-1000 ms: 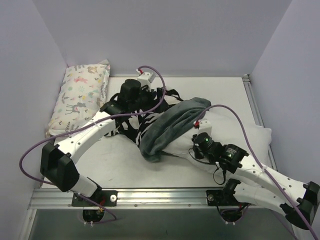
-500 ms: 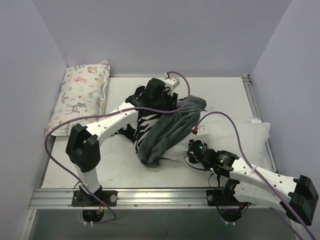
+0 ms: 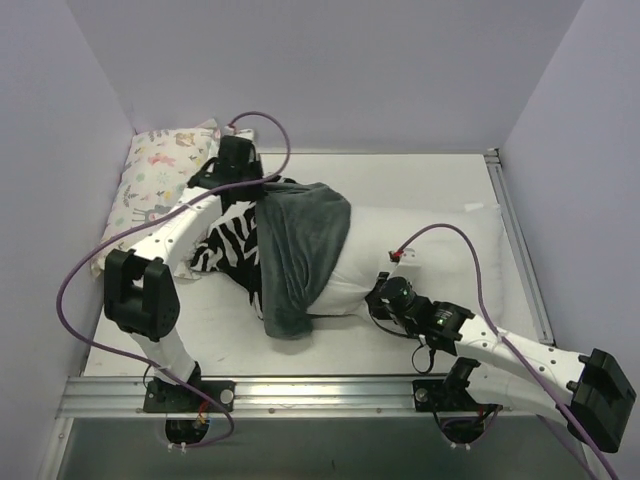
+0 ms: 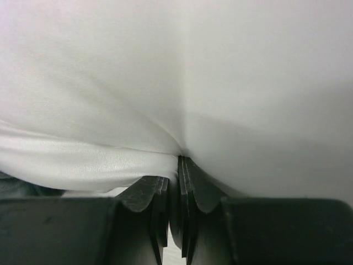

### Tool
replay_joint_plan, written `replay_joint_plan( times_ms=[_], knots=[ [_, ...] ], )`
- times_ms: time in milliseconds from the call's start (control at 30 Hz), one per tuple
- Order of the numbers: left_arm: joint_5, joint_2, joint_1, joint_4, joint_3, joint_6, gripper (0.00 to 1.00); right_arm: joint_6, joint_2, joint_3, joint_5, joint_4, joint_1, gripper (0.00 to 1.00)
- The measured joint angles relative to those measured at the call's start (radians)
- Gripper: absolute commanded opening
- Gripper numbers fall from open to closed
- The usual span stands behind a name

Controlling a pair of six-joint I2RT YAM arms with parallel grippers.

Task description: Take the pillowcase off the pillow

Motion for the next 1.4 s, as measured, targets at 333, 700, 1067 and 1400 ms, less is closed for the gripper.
replay_joint_plan(
  times_ms=[333,700,1067,1400],
  knots=[
    [-0.006,-0.057,0.255,-0.046,-0.150,-0.129,0.00,0.010,-0.136,-0.059,-0.148,0.082,-0.169,0.00],
    [0.100,-0.066,0.296,-0.063,-0.174,-0.150,0.00,-0.080,-0.300,0.050,-0.314,-0.137,-0.451,0.00],
    [0.152,-0.071,0.298,-0.107,-0.160,-0.139,0.00,-0.195,-0.252,0.299,-0.399,-0.376,-0.624,0.00],
    [0.190,-0.071,0.327,-0.127,-0.146,-0.119,0.00,-0.240,-0.164,0.549,-0.427,-0.510,-0.705,0.00]
  ],
)
